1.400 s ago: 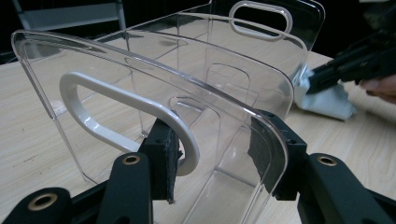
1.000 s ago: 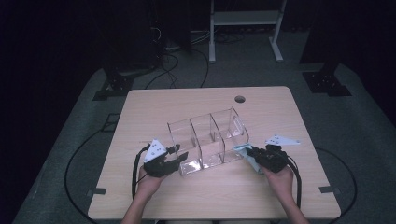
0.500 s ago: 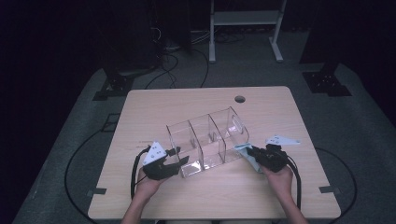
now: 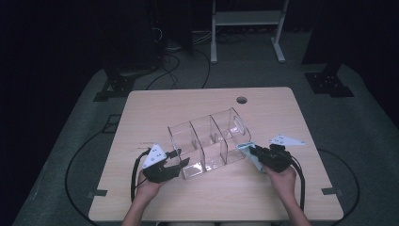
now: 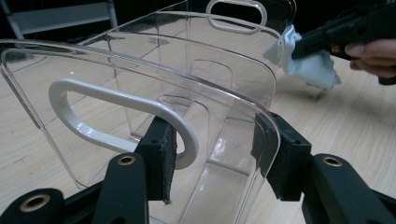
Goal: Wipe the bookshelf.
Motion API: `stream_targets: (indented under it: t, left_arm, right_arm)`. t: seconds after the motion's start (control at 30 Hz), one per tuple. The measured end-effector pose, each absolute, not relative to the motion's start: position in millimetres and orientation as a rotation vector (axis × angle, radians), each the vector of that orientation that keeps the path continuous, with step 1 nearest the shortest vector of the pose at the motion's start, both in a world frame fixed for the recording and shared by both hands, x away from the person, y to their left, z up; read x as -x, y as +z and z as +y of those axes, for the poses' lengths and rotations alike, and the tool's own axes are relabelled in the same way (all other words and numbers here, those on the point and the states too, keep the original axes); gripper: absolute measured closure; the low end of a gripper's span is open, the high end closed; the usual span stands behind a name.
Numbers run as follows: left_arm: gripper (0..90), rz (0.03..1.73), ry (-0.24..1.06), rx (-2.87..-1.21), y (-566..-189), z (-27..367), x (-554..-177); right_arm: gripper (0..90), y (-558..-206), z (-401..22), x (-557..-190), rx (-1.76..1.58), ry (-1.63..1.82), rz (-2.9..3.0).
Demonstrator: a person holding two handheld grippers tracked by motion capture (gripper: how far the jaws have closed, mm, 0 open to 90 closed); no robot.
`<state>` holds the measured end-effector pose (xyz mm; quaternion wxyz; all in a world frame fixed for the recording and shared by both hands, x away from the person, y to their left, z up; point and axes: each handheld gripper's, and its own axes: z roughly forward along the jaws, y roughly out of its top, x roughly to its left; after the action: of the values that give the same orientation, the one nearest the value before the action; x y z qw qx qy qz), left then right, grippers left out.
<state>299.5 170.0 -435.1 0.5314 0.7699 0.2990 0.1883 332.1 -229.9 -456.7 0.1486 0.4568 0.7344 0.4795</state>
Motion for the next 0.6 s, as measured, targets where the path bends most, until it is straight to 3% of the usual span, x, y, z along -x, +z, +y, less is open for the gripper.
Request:
stream_targets:
  t: [0.17, 0.6]
  left_arm:
    - [49.7, 0.721, 0.450, -1.835, -435.0, 169.2, -297.9]
    - [49.7, 0.729, 0.464, -1.836, -434.8, 163.7, -294.2]
  right_arm:
    - [79.9, -482.7, -230.7, -338.2, -1.401, 1.323, 2.177]
    - [79.9, -434.7, -199.9, -307.7, -1.171, 1.430, 2.147]
